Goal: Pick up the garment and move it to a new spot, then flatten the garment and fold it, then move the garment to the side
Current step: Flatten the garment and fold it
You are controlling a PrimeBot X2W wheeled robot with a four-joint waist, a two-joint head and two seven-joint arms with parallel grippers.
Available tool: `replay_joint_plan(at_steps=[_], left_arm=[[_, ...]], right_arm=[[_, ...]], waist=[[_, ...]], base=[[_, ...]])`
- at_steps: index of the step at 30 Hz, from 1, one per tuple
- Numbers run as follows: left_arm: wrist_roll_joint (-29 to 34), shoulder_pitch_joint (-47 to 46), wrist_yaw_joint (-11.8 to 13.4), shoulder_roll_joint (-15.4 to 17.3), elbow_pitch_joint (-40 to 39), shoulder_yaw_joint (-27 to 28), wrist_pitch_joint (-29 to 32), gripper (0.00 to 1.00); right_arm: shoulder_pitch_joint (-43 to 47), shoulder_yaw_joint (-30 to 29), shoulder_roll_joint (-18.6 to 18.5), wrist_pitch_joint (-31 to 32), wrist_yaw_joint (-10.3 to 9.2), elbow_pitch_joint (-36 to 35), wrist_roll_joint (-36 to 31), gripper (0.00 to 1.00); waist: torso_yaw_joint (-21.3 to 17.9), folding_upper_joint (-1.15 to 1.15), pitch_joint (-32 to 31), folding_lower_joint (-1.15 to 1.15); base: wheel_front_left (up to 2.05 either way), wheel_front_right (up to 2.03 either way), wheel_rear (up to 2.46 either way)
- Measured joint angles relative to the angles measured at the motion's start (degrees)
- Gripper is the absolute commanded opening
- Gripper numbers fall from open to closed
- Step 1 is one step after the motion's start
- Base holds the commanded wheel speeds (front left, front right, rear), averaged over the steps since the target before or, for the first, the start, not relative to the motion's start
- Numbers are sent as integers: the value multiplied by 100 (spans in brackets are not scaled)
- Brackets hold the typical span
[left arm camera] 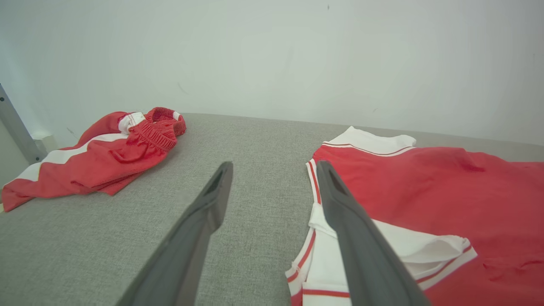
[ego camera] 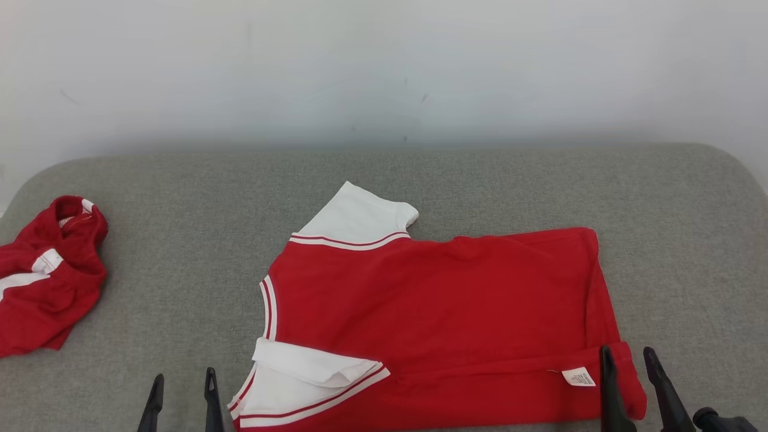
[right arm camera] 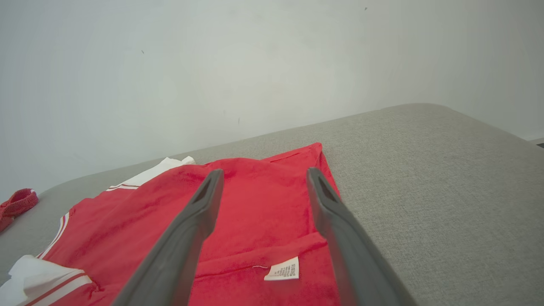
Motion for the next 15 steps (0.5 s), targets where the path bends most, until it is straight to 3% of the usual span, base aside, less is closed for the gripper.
replay_joint_plan(at_steps=[3,9,15], left_arm=[[20,-157,-43,1,141,-30,1,100],[201,-1009,-375,37,625,57,1,100],[307,-2340,-602,482,1513,-16,1,100]], right_arm=[[-91,-90,21,1,0,-9,-38,100],[-593,-53,31,0,0,54,-143,100],[-1352,168,-7,1,0,347,-180,100]], waist=[[-30,0,60,1],[-243,0,216,1],[-631,0,482,1]], base=[[0,0,0],[0,0,0],[0,0,0]])
